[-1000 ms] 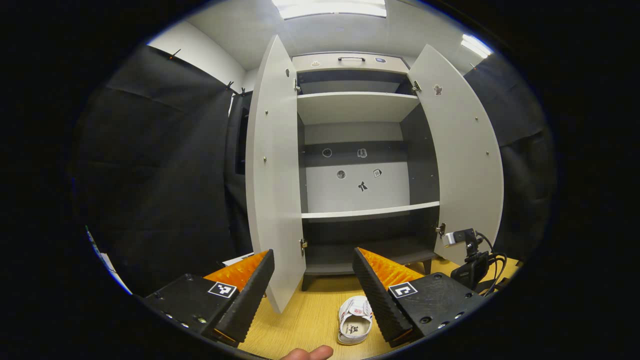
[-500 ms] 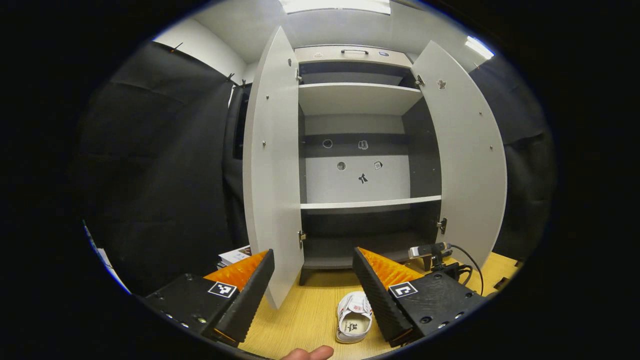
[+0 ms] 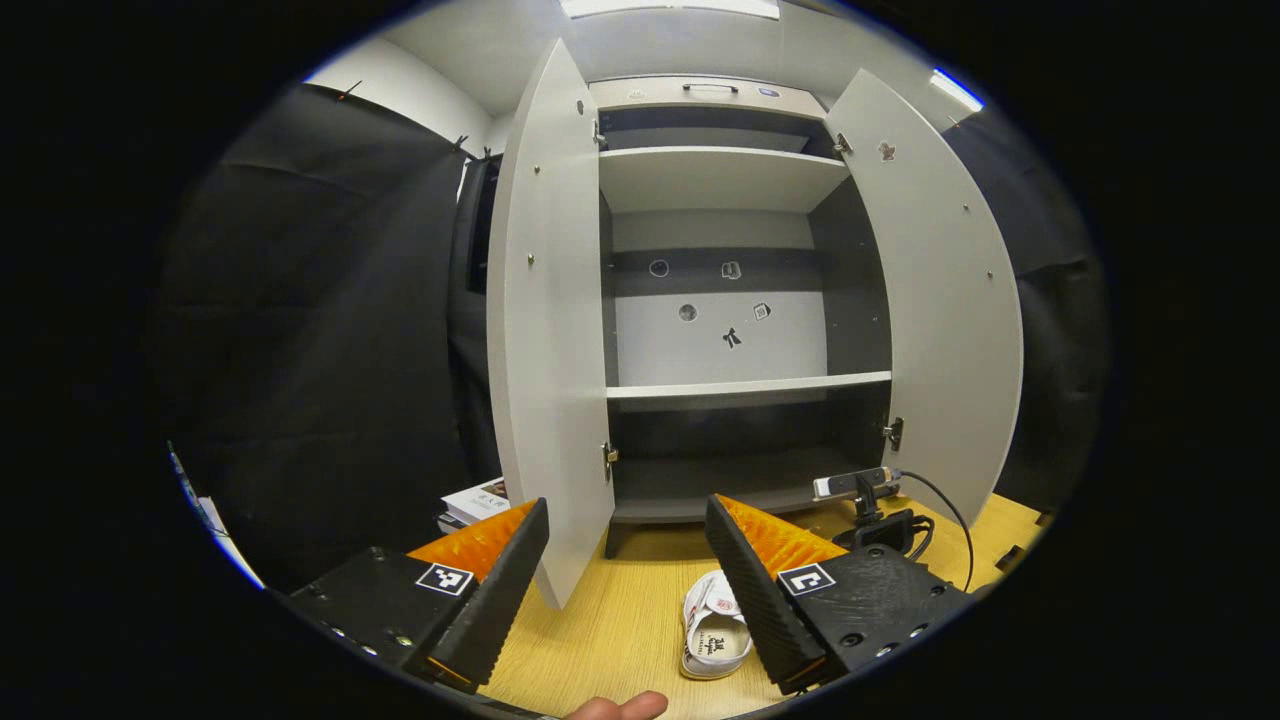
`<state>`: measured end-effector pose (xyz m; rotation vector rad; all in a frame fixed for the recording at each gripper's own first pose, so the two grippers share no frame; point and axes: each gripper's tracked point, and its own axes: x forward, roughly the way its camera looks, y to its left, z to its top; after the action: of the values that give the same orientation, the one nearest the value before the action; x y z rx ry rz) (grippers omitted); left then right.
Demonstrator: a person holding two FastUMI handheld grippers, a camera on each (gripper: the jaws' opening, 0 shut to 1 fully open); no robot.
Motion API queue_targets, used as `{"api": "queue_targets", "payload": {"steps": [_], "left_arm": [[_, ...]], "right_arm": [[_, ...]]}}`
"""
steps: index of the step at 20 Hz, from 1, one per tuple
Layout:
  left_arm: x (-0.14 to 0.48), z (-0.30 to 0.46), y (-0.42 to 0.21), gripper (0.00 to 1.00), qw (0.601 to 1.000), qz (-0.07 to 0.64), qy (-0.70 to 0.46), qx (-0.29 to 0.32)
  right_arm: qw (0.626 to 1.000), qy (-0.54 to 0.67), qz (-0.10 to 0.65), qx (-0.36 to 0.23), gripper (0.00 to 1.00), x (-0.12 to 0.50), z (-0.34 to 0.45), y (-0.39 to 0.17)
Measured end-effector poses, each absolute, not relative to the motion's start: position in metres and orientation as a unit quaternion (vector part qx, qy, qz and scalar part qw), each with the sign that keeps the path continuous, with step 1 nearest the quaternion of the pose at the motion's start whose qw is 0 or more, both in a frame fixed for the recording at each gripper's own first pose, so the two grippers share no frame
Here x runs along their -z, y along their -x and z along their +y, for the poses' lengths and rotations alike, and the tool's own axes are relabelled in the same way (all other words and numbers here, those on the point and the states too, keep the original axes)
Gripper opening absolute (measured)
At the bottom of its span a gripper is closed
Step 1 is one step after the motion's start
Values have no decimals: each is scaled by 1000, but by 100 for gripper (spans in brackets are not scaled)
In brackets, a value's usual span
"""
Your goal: Grab one shoe with the right hand and put it into the shoe cabinet, grab the other shoe with the left hand and put it into the shoe cabinet; then close the right door with the right hand and the left door with the left hand.
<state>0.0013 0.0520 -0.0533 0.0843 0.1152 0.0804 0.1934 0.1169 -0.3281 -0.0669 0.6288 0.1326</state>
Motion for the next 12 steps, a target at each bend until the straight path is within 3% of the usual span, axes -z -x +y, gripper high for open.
{"api": "queue_targets", "payload": {"steps": [6, 12], "left_arm": [[57, 54, 0, 95, 996, 58, -43, -44], [55, 40, -7, 95, 998, 47, -37, -33]], "right_arm": [[965, 55, 248, -68, 4, 282, 98, -182], [978, 61, 178, -88, 4, 189, 91, -144]]}}
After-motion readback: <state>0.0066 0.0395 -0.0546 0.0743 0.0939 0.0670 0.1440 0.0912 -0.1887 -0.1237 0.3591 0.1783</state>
